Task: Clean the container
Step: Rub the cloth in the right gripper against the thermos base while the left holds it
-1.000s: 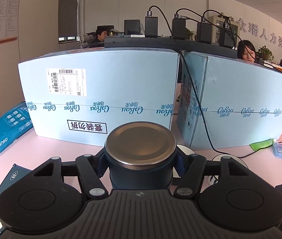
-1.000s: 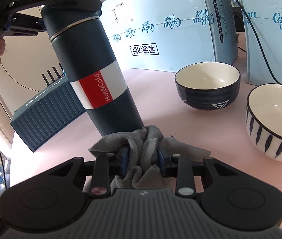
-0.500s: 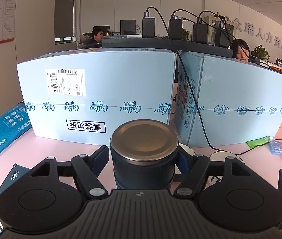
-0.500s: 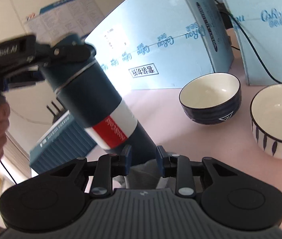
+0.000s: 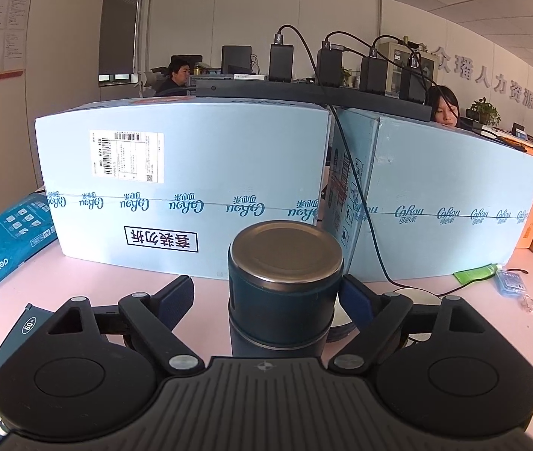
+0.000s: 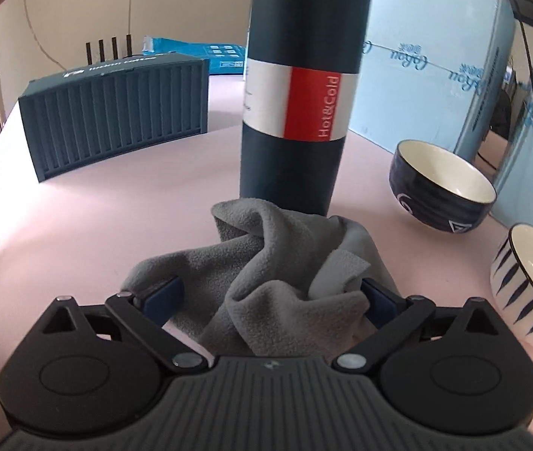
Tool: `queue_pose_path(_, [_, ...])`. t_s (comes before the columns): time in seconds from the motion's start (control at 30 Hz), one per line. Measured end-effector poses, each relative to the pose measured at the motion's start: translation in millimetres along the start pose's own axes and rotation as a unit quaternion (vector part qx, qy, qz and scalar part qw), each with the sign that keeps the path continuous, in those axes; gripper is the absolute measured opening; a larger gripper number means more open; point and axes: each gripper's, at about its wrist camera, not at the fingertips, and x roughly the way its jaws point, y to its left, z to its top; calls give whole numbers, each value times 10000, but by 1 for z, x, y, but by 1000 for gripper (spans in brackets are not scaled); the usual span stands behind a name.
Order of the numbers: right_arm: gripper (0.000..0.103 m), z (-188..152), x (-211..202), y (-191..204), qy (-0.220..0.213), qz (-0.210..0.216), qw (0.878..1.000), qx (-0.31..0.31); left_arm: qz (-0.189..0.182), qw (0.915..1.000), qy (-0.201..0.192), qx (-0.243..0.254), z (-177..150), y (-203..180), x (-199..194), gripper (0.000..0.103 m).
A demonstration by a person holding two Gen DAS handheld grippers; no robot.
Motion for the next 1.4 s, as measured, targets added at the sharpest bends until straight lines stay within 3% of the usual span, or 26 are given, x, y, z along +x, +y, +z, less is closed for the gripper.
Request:
queue_pose_path(0.07, [93,-3,-3,-10,-80,11,9996,256,79,9999,-94,111,2,-2,-4,82])
queue_pose_path(0.1, [75,-4,-5,-15,-119,19,9991,397,122,9996,-159,217,4,-4,-6,82])
queue_pose_path(0.13, [50,-3,-7,-24,-129,24,9977,670,157,9991,-217,340,6,-6,-7,83])
queue_pose_path(0.2, [33,0,-10,-43,-144,34,9922,1236,235,9972,-348,619,8,-12,-8,85])
queue_pose_path(0.23, [30,1,-12,-53,-151,39,9883,1518,268,9959,-423,757,9,-16,-8,85])
queue_pose_path(0.4, [29,-6,-22,-74,-318,378,9712,2331,224,9906,-663,1176,16,-27,-9,85])
queue_pose_path(0.5, [29,-7,-27,-80,-456,514,9624,2630,36,9909,-766,1107,20,-26,-10,76])
queue_pose_path(0.57, [29,-4,-31,-79,-514,547,9600,2698,-62,9921,-795,966,24,-22,-10,63])
queue_pose_path(0.63, [29,-3,-29,-79,-560,556,9602,2678,-183,9944,-710,756,29,-16,-7,27])
queue_pose_path(0.7, [29,-4,-28,-79,-572,554,9607,2659,-170,9961,-583,645,31,-12,-3,12])
queue_pose_path(0.87, [29,-3,-29,-82,-670,591,9603,2644,-188,9968,-432,646,29,-6,1,12])
queue_pose_path(1.13, [29,9,-39,-94,-1014,716,9519,2800,-253,9963,-505,649,25,-3,-1,12])
queue_pose_path(1.4, [30,39,-60,-115,-1678,840,9315,3116,-358,9976,-454,391,28,6,0,15])
